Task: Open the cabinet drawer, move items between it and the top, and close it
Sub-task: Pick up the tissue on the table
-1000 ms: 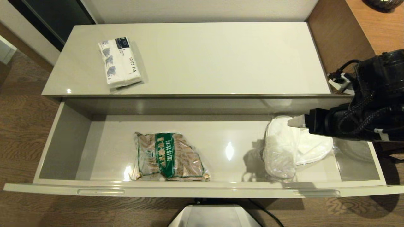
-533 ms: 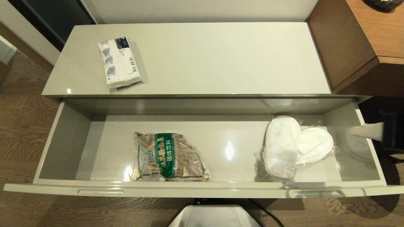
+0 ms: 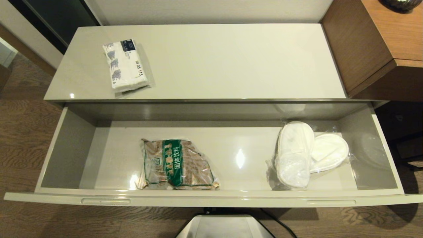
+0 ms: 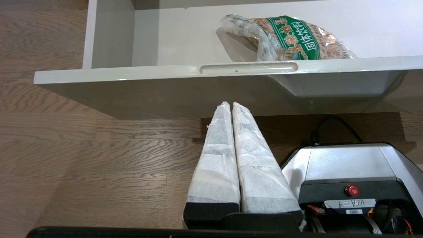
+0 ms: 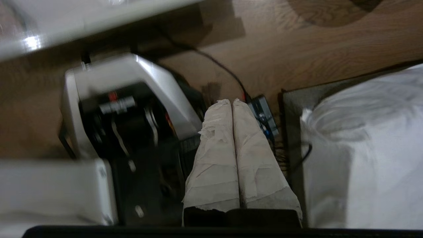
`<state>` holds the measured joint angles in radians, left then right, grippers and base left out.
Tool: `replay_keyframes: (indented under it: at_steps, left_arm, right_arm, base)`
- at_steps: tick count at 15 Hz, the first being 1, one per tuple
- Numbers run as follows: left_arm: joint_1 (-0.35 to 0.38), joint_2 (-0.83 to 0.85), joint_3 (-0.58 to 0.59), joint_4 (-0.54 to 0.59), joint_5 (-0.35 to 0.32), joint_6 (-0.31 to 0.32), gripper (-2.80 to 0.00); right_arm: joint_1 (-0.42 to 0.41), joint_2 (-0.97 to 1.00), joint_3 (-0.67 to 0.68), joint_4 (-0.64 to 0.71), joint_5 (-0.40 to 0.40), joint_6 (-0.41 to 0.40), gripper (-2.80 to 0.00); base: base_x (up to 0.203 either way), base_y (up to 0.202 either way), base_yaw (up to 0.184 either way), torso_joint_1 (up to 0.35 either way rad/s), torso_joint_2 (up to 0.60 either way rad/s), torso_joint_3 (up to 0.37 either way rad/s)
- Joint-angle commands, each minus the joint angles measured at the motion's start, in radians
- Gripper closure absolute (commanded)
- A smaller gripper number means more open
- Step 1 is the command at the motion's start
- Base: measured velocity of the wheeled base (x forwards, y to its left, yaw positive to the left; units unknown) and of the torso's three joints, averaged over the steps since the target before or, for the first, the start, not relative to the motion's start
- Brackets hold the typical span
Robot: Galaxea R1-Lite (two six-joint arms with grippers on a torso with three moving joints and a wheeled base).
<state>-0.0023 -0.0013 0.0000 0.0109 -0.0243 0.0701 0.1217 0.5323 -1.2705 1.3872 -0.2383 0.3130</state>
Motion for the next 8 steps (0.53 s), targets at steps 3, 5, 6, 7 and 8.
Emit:
replay_keyframes:
  at_steps: [3,5,6,7,8]
  left_arm:
    - [-0.001,0.001,0.002,0.0,0.0,0.0,0.0]
    - [-0.001,0.001,0.001,0.0,0.0,0.0,0.0]
    - [-0.001,0.001,0.0,0.0,0.0,0.0,0.0]
    - [-0.001,0.001,0.002,0.0,0.0,0.0,0.0]
    - [-0.001,0.001,0.002,0.0,0.0,0.0,0.0]
  right_arm:
    - [-0.13,-0.288,0.215,-0.065,0.115,-0.247,0.0]
    - [-0.118,-0.424,0.404,-0.289,0.103,-0.301,0.0]
    - [-0.114,-0.485,0.519,-0.452,0.099,-0.345,0.0]
    - [-0.112,-0.514,0.62,-0.648,0.094,-0.386,0.0]
    - [-0.11,-0.523,0.726,-0.863,0.092,-0.405,0.0]
  base:
    - [0.0,0.0,0.0,0.0,0.0,0.0]
    - [0.0,0.0,0.0,0.0,0.0,0.0]
    - [0.0,0.0,0.0,0.0,0.0,0.0]
    - [0.0,0.0,0.0,0.0,0.0,0.0]
    - [0.0,0.0,0.0,0.0,0.0,0.0]
